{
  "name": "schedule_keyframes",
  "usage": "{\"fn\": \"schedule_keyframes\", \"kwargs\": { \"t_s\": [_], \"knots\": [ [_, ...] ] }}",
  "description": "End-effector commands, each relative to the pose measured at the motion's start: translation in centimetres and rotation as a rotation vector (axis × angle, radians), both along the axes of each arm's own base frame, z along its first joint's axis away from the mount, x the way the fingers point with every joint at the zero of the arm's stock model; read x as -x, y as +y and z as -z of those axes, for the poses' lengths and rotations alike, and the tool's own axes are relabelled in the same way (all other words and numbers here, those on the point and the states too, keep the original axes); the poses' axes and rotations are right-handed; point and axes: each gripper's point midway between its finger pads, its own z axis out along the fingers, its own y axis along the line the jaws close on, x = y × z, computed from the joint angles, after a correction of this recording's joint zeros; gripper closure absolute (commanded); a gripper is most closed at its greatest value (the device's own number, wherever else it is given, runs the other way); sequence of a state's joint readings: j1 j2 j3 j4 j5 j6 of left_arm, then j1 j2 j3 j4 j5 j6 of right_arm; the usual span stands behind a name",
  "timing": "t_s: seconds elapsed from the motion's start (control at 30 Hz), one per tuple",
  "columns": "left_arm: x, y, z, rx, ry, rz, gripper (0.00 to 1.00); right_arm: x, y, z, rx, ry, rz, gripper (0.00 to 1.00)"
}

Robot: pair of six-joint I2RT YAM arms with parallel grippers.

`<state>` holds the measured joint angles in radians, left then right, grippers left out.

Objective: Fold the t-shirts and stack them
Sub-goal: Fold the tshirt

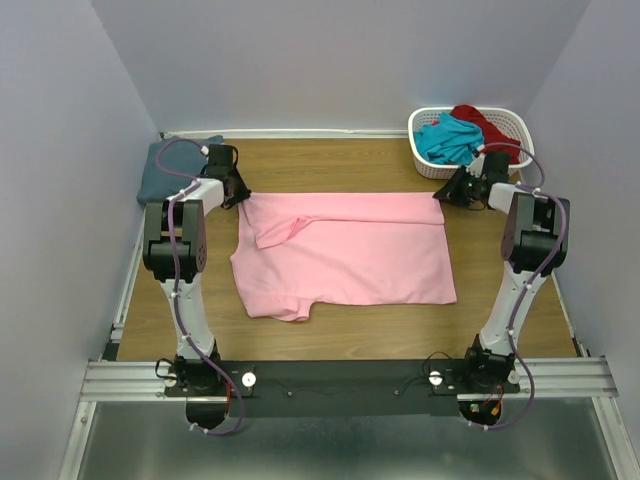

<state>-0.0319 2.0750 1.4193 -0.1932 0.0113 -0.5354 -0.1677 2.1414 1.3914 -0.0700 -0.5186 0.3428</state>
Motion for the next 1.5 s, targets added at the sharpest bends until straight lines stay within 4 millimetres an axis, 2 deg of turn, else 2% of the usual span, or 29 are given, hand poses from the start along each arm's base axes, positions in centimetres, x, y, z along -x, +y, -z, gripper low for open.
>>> {"fn": "schedule_keyframes", "kwargs": {
  "t_s": [0.0, 0.03, 0.1, 0.23, 0.33, 0.37, 0.47, 0.5, 0.57, 0.6, 0.67, 0.7, 0.73, 0.77, 0.8, 0.83, 0.9, 0.97, 1.0, 1.03, 1.07, 1.1, 1.13, 1.17, 1.23, 1.3, 1.33, 1.43, 1.47],
  "knots": [
    [0.3, 1.7, 1.6, -0.057, 0.025, -0.053, 0.81, 1.0, -1.4, 3.6, 0.045, 0.078, 0.021, 0.87],
    [0.4, 2.2, 1.5, -0.071, 0.024, -0.07, 0.85, 1.0, -1.7, 3.8, 0.049, 0.08, 0.024, 0.97],
    [0.9, 3.0, 1.8, -0.073, 0.038, -0.091, 0.96, 1.1, -2.7, 4.0, 0.062, 0.085, 0.048, 0.99],
    [1.1, 3.4, 2.1, -0.092, 0.065, -0.103, 0.98, 1.1, -3.5, 4.1, 0.088, 0.086, 0.068, 0.99],
    [1.6, 3.5, 2.3, -0.096, 0.086, -0.111, 0.97, 1.2, -3.3, 4.1, 0.08, 0.086, 0.06, 0.99],
    [1.8, 3.5, 2.4, -0.098, 0.089, -0.113, 0.95, 1.2, -3.2, 4.1, 0.08, 0.082, 0.049, 0.99],
    [1.4, 3.6, 1.2, -0.102, 0.059, -0.112, 0.73, 0.9, -2.9, 3.1, 0.07, 0.054, 0.021, 0.98],
    [1.2, 3.6, 0.7, -0.102, 0.042, -0.109, 0.56, 0.8, -2.8, 2.7, 0.068, 0.044, 0.014, 0.96],
    [0.6, 3.5, -1.5, -0.099, -0.008, -0.1, 0.42, 0.4, -2.7, 1.1, 0.07, 0.009, 0.005, 0.82],
    [0.4, 3.4, -3.2, -0.097, -0.044, -0.095, 0.31, 0.3, -2.6, 0.4, 0.074, -0.007, 0.003, 0.69],
    [0.1, 3.0, -5.1, -0.103, -0.084, -0.072, 0.24, 0.1, -2.5, -1.5, 0.086, -0.041, 0.006, 0.6],
    [0.0, 2.6, -6.1, -0.104, -0.103, -0.063, 0.17, 0.1, -2.3, -2.2, 0.092, -0.055, 0.005, 0.56],
    [0.1, 2.4, -8.1, -0.109, -0.141, -0.056, 0.16, 0.4, -2.2, -2.4, 0.101, -0.051, 0.013, 0.49],
    [0.4, 2.1, -9.0, -0.114, -0.154, -0.051, 0.15, 0.6, -2.1, -3.0, 0.106, -0.058, 0.016, 0.46],
    [0.7, 0.9, -9.9, -0.118, -0.167, -0.027, 0.15, 0.7, -1.9, -4.5, 0.113, -0.085, 0.023, 0.44],
    [1.2, 0.7, -11.8, -0.129, -0.2, -0.031, 0.15, 1.0, -1.4, -5.3, 0.115, -0.095, 0.021, 0.41],
    [2.5, -0.7, -12.5, -0.141, -0.204, -0.003, 0.15, 2.3, -0.7, -5.6, 0.1, -0.085, 0.023, 0.36],
    [4.3, -3.5, -13.3, -0.137, -0.219, 0.064, 0.15, 3.6, 0.3, -7.5, 0.076, -0.108, 0.016, 0.3],
    [5.2, -5.7, -13.5, -0.129, -0.224, 0.117, 0.15, 4.1, 0.9, -8.1, 0.068, -0.116, 0.009, 0.29],
    [6.0, -6.8, -14.1, -0.116, -0.24, 0.146, 0.14, 4.5, 1.4, -9.9, 0.066, -0.152, 0.006, 0.26],
    [7.0, -7.7, -13.1, -0.115, -0.22, 0.178, 0.13, 5.5, 1.9, -10.0, 0.055, -0.144, 0.002, 0.26],
    [7.7, -8.7, -13.2, -0.113, -0.227, 0.212, 0.12, 6.1, 2.8, -10.5, 0.051, -0.149, -0.013, 0.25],
    [8.9, -10.2, -12.1, -0.119, -0.207, 0.259, 0.12, 6.6, 3.2, -12.2, 0.048, -0.181, -0.003, 0.25],
    [9.4, -11.0, -11.7, -0.124, -0.202, 0.287, 0.12, 7.2, 3.8, -12.4, 0.042, -0.181, -0.005, 0.25],
    [10.0, -11.7, -10.4, -0.143, -0.177, 0.318, 0.12, 8.9, 5.5, -12.2, 0.033, -0.17, -0.026, 0.25],
    [10.7, -12.7, -9.5, -0.145, -0.155, 0.36, 0.12, 10.1, 7.0, -13.5, 0.035, -0.201, -0.055, 0.25],
    [10.9, -13.0, -8.8, -0.154, -0.134, 0.376, 0.12, 11.3, 8.2, -12.6, 0.032, -0.182, -0.085, 0.25],
    [11.4, -14.0, -7.4, -0.172, -0.1, 0.415, 0.18, 13.4, 9.8, -13.1, 0.011, -0.194, -0.13, 0.25],
    [11.5, -14.2, -7.1, -0.181, -0.093, 0.428, 0.2, 14.5, 9.9, -12.3, 0.003, -0.17, -0.133, 0.25]
  ]
}}
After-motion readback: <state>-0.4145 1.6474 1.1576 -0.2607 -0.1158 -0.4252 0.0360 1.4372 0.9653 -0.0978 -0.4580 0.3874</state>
